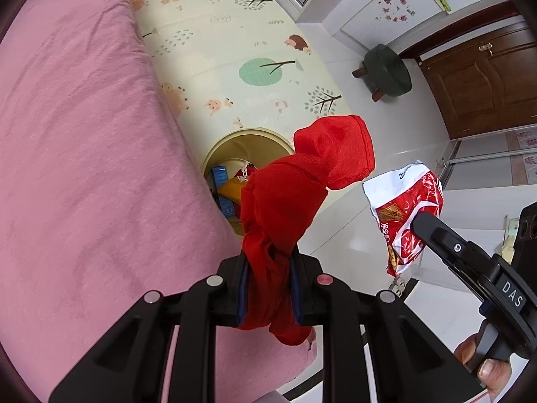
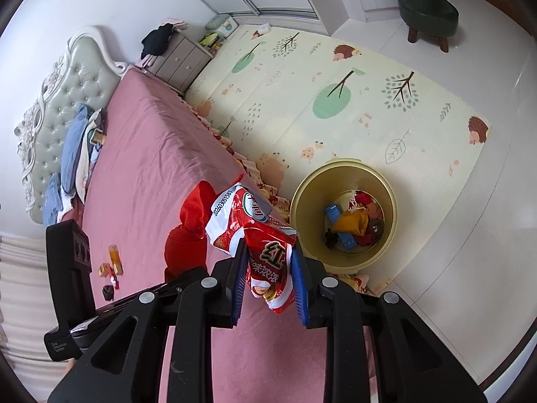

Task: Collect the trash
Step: 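Carry the red sock and snack bag over the yellow bucket with both tools, then open both tools to drop the sock and snack bag into the bucket, then move both tools back over the bed toward the red tube and amber bottle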

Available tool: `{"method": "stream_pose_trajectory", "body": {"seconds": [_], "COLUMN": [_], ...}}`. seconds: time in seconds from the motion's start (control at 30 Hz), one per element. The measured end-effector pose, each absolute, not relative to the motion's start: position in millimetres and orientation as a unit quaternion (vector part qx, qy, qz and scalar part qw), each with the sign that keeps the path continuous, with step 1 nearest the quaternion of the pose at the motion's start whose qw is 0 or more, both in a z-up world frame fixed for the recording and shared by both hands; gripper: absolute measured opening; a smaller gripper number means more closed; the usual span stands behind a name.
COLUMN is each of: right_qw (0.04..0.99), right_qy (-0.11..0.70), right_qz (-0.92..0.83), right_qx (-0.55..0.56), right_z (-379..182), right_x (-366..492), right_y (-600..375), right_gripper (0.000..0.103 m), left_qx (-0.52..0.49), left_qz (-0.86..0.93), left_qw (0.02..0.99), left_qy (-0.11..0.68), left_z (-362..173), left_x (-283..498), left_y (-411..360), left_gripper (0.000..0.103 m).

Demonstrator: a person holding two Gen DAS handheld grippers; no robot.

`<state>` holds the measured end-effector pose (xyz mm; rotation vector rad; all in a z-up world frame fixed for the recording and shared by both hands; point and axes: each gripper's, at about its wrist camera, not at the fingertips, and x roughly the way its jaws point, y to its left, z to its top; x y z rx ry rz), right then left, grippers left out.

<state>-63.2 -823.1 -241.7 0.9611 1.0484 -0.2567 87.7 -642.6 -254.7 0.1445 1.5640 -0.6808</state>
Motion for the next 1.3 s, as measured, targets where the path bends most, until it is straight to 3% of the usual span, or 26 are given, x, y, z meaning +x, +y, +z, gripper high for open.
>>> {"method": "stream_pose_trajectory", "body": {"seconds": [0.2, 0.3, 0.33, 0.37, 0.4, 0.43, 0.9, 1.3], "right_qw": [0.745, 0.744, 0.742, 0.740, 0.740, 0.740, 0.741, 0.764], "right_qy": [0.480, 0.477, 0.476, 0.472, 0.468, 0.464, 0.474, 0.496], "right_qz": [-0.123, -0.124, -0.124, -0.128, -0.138, -0.151, -0.144, -0.075], "right_qx": [0.447, 0.452, 0.456, 0.462, 0.463, 0.463, 0.454, 0.406], "right_z": [-251.1, -252.8, -253.4, -253.9, -254.6, -254.2, -249.3, -221.3], "right_x": [-53.8, -50.4, -50.1, -50.7, -51.4, -53.0, -49.9, -23.6], "right_y": [-837.2, -843.7, -845.8, -849.7, -853.8, -856.7, -846.9, -748.2], "right_gripper": [0.025, 0.029, 0.034, 0.050, 0.056, 0.059, 0.058, 0.059], "left_qx": [0.079, 0.088, 0.089, 0.093, 0.095, 0.095, 0.080, 0.030], "left_qz": [-0.313, -0.320, -0.323, -0.322, -0.323, -0.325, -0.308, -0.254], "left_qw": [0.653, 0.651, 0.652, 0.655, 0.657, 0.659, 0.662, 0.701], "left_qy": [0.685, 0.683, 0.680, 0.677, 0.674, 0.671, 0.678, 0.666], "left_z": [-264.5, -266.5, -266.6, -266.4, -266.4, -266.0, -255.9, -229.3], "left_x": [99.2, 101.7, 102.8, 103.8, 104.8, 105.7, 105.6, 97.0], "left_y": [-669.3, -680.5, -683.9, -687.1, -689.5, -690.0, -664.8, -537.2], "left_gripper": [0.020, 0.026, 0.039, 0.066, 0.077, 0.080, 0.083, 0.084]}}
